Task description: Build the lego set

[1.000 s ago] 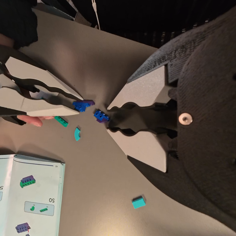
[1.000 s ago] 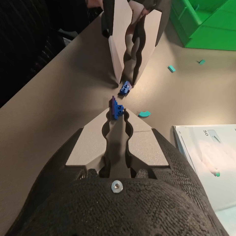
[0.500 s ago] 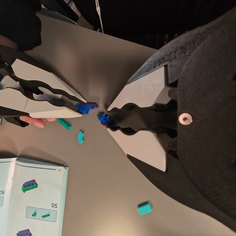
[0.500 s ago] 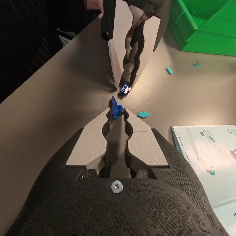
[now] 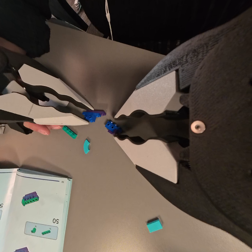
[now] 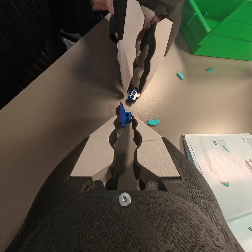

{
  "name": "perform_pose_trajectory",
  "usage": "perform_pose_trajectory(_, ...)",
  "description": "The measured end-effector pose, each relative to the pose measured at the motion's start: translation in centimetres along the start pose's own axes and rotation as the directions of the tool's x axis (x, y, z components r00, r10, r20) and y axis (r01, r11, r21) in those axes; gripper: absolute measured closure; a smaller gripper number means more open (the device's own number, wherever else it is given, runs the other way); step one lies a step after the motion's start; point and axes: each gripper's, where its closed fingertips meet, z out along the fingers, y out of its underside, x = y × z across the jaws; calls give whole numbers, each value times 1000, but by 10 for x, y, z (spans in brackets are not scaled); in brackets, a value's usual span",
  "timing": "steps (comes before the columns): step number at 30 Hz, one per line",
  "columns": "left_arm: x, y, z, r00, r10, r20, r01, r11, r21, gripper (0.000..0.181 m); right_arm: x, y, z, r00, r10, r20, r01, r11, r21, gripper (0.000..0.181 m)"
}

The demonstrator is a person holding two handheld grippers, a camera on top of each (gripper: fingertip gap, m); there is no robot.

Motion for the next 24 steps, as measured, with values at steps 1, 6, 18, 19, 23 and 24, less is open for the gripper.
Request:
perform_pose_trajectory(1,0,0,0,1000,1,1,-1,1000,0,161,0,0,0,1000,-1,-1,1,1000,0,165)
perform_pose_trajectory(6,-1,-1,0,1000,-15,5,15,1000,7,158,0,0,0,1000,-8,-7,8,1000,2,165)
perform_pose_trajectory(18,0,0,-2,999,-44,-4,44,999,16,157,0,-1,0,1000,-23,-19,23,1000,5,165)
perform_pose_trajectory(19,0,-1,-2,999,-47,-5,47,999,17,158,0,-1,0,1000,-24,-20,24,1000,5,165)
perform_pose_trajectory(23,1,-1,-3,998,-60,-19,60,998,21,159,0,-1,0,999,-24,-21,25,1000,6,165)
perform_pose_trajectory(24,1,-1,-3,998,-64,-22,64,998,22,159,0,-1,0,999,-24,-21,25,1000,6,165)
